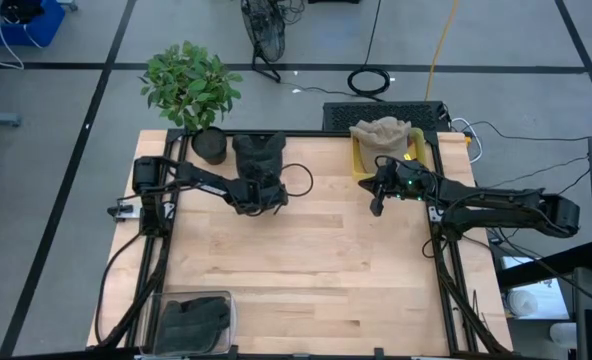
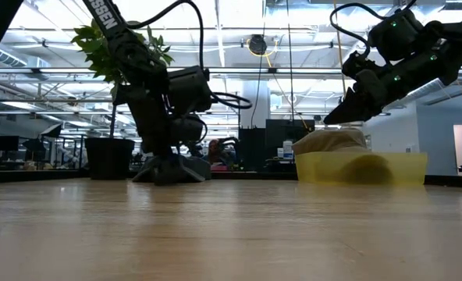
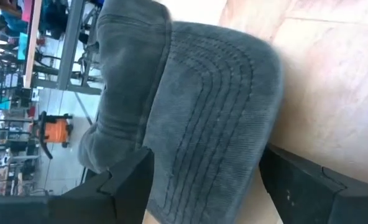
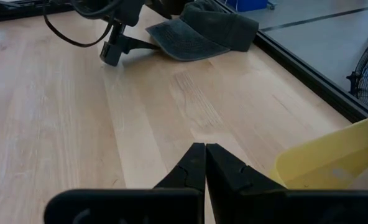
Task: Pick & Place hat
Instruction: Put the black cap into the transparent bin
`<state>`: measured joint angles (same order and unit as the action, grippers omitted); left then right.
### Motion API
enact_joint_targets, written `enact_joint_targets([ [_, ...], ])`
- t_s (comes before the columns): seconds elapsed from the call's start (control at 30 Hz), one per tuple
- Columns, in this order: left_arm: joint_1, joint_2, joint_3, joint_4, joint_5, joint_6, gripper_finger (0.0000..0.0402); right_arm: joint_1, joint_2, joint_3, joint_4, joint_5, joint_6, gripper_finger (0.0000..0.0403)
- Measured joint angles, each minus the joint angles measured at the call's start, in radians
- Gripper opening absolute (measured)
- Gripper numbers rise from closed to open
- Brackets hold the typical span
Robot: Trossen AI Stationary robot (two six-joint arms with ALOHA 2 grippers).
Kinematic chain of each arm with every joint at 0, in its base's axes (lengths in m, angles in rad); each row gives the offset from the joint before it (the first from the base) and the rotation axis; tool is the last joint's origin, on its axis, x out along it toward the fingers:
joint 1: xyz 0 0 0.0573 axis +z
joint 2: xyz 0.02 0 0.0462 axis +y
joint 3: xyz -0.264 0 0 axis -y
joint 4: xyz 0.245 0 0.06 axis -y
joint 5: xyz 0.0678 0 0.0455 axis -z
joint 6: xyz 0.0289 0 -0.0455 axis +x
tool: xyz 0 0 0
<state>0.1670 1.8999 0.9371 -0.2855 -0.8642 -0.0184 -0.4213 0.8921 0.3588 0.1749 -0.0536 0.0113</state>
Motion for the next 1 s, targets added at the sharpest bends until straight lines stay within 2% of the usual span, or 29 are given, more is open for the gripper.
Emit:
enact_joint_targets([
  [0.57,0.051,0.001,-0.001,-0.01,0.017,-0.082,0.0193,0.0,0.0,0.0,0.0,0.0,0.002,0.0],
  [0.83,0.036,0.001,-0.002,-0.008,0.009,-0.016,0.0155,0.0,0.0,0.0,-0.001,0.0,0.001,0.0],
  [1.0,0.002,-0.044,-0.006,-0.02,0.011,0.041,0.0121,0.0,0.0,0.0,0.0,0.0,0.0,0.0],
])
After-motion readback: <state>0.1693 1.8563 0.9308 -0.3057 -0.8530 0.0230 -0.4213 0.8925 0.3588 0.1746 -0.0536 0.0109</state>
